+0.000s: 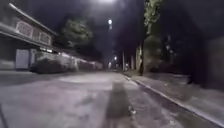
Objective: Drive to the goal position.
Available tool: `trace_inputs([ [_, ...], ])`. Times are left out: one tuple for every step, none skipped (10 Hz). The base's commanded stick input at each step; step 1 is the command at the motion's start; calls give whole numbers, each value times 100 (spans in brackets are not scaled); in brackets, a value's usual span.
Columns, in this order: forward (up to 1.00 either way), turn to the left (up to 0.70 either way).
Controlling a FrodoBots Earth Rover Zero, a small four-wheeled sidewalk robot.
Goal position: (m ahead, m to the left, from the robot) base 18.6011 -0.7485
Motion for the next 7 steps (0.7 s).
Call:
trace_inputs([
  [70, 0],
  [70, 0],
  [70, 0],
  [70, 0],
  [70, 0],
  [70, 0],
  [70, 0],
])
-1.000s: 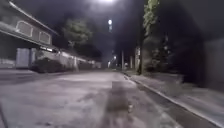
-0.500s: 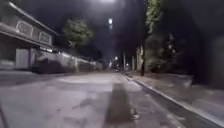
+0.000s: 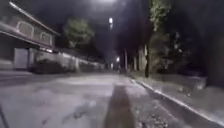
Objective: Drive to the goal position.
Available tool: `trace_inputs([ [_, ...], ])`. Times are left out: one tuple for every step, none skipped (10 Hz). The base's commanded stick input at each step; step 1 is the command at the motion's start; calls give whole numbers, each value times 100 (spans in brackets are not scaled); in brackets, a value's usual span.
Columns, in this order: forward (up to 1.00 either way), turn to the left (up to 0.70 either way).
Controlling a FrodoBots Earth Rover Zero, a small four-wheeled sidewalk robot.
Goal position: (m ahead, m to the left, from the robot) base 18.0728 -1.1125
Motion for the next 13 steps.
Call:
trace_inputs([
  [70, 0],
  [70, 0],
  [70, 0],
  [70, 0],
  [70, 0],
  [70, 0],
  [70, 0],
  [70, -11],
  [70, -23],
  [70, -34],
  [70, -35],
  [70, -35],
  [70, -35],
])
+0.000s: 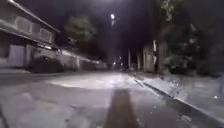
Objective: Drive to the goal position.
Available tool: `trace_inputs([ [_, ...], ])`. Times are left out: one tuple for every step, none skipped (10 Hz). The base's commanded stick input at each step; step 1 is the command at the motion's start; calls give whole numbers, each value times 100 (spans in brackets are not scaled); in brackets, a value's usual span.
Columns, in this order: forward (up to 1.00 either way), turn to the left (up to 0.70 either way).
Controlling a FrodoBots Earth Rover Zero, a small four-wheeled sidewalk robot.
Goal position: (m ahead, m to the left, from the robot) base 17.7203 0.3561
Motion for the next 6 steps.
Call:
trace_inputs([
  [70, -35],
  [70, -35],
  [70, -35],
  [70, -35],
  [70, -26],
  [70, -16],
])
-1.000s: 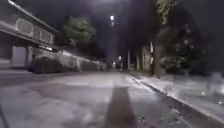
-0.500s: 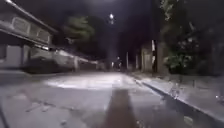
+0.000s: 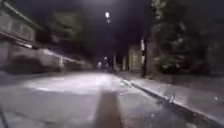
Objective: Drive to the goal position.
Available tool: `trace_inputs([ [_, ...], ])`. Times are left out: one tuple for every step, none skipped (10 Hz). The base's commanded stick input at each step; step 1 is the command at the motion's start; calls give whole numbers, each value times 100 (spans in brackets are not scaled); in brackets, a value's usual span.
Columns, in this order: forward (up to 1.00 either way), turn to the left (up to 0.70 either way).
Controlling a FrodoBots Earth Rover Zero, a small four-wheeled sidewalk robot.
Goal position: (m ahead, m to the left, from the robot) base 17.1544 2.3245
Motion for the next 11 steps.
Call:
trace_inputs([
  [70, -5],
  [70, 0],
  [70, 0],
  [70, 0],
  [70, 0],
  [70, 0],
  [70, 0],
  [70, 0],
  [70, 0],
  [70, 0],
  [70, 0],
])
